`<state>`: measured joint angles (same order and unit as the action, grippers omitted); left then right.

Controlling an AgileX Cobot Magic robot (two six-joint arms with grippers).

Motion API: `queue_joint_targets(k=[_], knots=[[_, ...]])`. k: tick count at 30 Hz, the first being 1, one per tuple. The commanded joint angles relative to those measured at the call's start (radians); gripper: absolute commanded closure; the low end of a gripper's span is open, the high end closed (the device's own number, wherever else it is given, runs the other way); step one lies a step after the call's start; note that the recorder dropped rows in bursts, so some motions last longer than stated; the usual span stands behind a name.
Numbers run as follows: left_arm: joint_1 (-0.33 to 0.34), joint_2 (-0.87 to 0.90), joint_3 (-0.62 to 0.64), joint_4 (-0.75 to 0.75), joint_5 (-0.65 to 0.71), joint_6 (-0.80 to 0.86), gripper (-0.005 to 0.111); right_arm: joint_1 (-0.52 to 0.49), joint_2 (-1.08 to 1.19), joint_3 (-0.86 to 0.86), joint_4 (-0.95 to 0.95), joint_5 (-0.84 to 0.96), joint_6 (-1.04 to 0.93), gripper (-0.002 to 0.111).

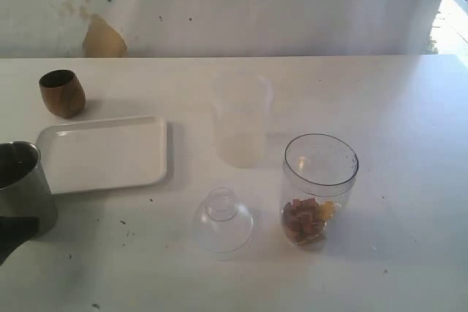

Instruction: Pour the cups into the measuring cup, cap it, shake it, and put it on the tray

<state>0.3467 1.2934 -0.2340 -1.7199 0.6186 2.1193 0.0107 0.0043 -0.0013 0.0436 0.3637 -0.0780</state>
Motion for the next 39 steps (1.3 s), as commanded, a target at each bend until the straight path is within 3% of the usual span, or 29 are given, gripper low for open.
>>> queue_joint_targets(k=[1, 39], knots=[[0.000, 0.003, -0.046, 0.081, -0.014, -0.001, 0.002, 0.000, -0.004, 0.001, -0.002, -0.013, 0.003, 0.108], [0.000, 0.096, -0.088, 0.121, -0.008, -0.001, 0.002, 0.000, -0.004, 0.001, -0.002, -0.013, 0.003, 0.108]])
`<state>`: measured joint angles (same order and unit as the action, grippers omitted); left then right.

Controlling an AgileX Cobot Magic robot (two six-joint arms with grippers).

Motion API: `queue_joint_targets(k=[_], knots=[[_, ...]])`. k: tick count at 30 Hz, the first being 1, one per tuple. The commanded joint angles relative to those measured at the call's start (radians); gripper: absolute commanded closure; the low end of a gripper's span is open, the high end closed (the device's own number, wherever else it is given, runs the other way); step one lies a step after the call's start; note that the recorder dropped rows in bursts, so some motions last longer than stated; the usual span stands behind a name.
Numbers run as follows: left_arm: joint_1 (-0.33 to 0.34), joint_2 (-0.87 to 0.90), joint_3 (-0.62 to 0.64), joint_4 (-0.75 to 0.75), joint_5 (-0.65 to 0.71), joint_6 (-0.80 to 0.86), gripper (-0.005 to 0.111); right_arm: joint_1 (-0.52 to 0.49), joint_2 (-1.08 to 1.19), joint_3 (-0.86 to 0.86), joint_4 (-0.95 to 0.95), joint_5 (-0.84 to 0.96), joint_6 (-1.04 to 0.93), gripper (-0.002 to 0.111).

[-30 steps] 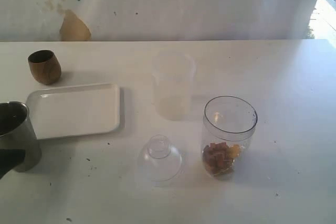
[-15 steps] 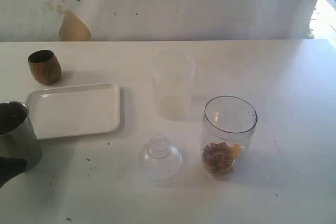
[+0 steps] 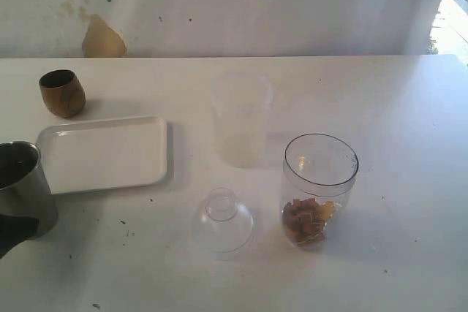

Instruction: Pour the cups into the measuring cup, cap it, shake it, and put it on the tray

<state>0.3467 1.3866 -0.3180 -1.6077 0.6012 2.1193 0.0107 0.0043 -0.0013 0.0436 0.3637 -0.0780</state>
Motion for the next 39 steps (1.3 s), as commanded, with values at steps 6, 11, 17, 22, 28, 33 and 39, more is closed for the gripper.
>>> queue_joint_targets(k=[6, 11, 17, 22, 28, 33, 39], knots=[[0.000, 0.003, -0.004, 0.009, 0.010, -0.001, 0.002, 0.000, -0.004, 0.001, -0.002, -0.013, 0.003, 0.108], [0.000, 0.003, -0.004, 0.009, 0.010, -0.001, 0.002, 0.000, -0.004, 0.001, -0.002, -0.013, 0.003, 0.108], [0.000, 0.003, -0.004, 0.009, 0.010, -0.001, 0.002, 0.000, -0.004, 0.001, -0.002, -0.013, 0.003, 0.108], [0.000, 0.003, -0.004, 0.009, 0.010, -0.001, 0.002, 0.000, -0.004, 0.001, -0.002, -0.013, 0.003, 0.108], [0.000, 0.003, -0.004, -0.008, -0.012, -0.001, 0.002, 0.000, -0.004, 0.001, -0.002, -0.013, 0.003, 0.108], [0.000, -0.002, -0.004, -0.052, -0.029, -0.003, 0.002, 0.000, -0.004, 0.001, -0.002, -0.013, 0.003, 0.108], [0.000, -0.002, -0.004, -0.067, -0.078, -0.003, 0.002, 0.000, -0.004, 0.001, -0.002, -0.013, 0.003, 0.108]])
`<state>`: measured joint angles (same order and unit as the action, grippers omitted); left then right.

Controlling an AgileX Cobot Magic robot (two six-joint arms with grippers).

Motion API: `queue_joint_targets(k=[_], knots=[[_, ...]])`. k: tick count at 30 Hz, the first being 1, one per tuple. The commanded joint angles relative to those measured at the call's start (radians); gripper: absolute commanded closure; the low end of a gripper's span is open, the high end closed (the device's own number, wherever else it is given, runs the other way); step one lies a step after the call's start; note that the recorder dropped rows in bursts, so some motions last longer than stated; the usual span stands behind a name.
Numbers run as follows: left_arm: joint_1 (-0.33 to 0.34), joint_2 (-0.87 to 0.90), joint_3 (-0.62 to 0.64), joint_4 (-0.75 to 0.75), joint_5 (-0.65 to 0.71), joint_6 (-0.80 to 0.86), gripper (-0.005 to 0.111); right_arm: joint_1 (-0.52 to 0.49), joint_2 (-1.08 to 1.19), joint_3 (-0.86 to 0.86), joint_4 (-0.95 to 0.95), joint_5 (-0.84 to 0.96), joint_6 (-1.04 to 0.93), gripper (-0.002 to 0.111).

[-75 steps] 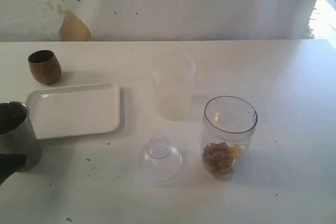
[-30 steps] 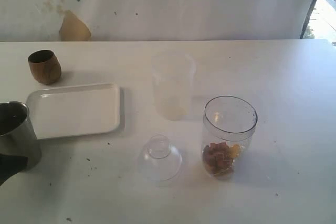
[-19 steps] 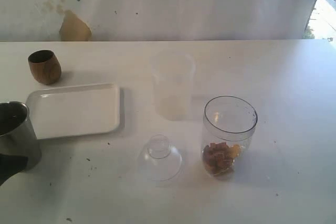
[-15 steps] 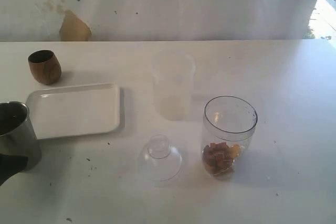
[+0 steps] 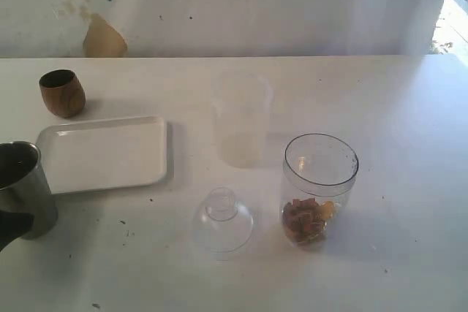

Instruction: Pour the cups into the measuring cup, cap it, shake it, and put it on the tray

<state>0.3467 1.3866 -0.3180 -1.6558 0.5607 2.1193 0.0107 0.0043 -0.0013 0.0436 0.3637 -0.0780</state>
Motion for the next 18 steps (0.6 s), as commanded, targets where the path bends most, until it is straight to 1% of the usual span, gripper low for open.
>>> queue_joint_targets(k=[1, 4, 6, 8, 13, 18], knots=[[0.000, -0.002, -0.004, -0.019, -0.038, -0.003, 0.002, 0.000, -0.004, 0.001, -0.002, -0.013, 0.003, 0.108], [0.000, -0.002, -0.004, -0.019, -0.001, -0.007, 0.002, 0.000, -0.004, 0.001, -0.002, -0.013, 0.003, 0.108], [0.000, -0.002, -0.004, -0.017, 0.057, -0.004, 0.002, 0.000, -0.004, 0.001, -0.002, -0.013, 0.003, 0.108], [0.000, -0.002, -0.004, -0.014, 0.085, -0.001, 0.002, 0.000, -0.004, 0.001, -0.002, -0.013, 0.003, 0.108], [0.000, -0.002, -0.001, -0.007, 0.087, -0.050, 0.002, 0.000, -0.004, 0.001, -0.002, -0.013, 0.003, 0.108], [0.002, -0.036, 0.044, -0.021, 0.015, -0.052, 0.002, 0.000, -0.004, 0.001, -0.002, -0.013, 0.003, 0.108]])
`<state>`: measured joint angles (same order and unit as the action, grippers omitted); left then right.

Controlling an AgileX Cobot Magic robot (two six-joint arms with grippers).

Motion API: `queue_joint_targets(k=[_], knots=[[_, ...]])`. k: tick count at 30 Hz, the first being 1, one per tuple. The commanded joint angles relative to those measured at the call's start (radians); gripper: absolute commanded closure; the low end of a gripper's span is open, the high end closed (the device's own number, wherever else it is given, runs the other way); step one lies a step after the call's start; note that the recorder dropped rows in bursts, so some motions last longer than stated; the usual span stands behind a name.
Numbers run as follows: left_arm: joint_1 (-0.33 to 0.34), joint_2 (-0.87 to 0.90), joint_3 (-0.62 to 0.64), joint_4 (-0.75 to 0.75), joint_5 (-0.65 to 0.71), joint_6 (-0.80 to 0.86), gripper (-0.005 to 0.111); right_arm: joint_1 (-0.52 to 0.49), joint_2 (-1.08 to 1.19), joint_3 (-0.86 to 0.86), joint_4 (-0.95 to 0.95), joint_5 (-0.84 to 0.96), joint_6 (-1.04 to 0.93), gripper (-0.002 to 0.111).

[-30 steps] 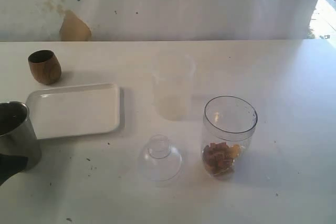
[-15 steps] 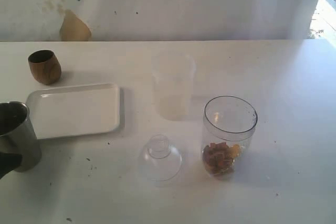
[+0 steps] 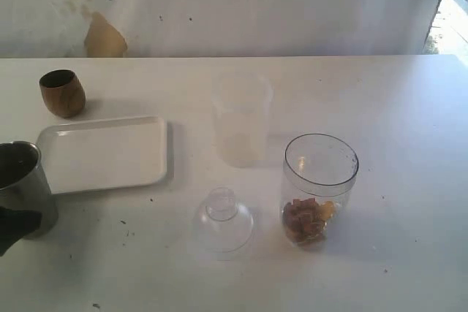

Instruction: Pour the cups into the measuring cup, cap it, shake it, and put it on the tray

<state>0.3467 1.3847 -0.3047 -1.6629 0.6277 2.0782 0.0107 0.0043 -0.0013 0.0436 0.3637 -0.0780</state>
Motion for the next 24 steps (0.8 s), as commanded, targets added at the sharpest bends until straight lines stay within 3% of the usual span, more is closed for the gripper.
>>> queue_joint_targets(k=[1, 5, 12, 16, 21, 24], knots=[[0.002, -0.050, 0.036, -0.019, -0.078, -0.013, 0.002, 0.000, -0.004, 0.001, -0.002, -0.013, 0.003, 0.108], [0.002, -0.127, 0.049, -0.023, -0.109, -0.030, 0.002, 0.000, -0.004, 0.001, -0.002, -0.013, 0.003, 0.108], [0.002, -0.284, 0.049, 0.220, -0.128, -0.380, 0.002, 0.000, -0.004, 0.001, -0.002, -0.013, 0.003, 0.108], [0.002, -0.318, 0.049, 0.278, -0.138, -0.454, 0.002, 0.000, -0.004, 0.001, -0.002, -0.013, 0.003, 0.108], [0.002, -0.362, 0.049, 0.662, -0.241, -0.896, 0.002, 0.000, -0.004, 0.001, -0.002, -0.013, 0.003, 0.108], [0.002, -0.362, 0.049, 0.678, -0.326, -1.000, 0.002, 0.000, -0.004, 0.001, -0.002, -0.013, 0.003, 0.108]])
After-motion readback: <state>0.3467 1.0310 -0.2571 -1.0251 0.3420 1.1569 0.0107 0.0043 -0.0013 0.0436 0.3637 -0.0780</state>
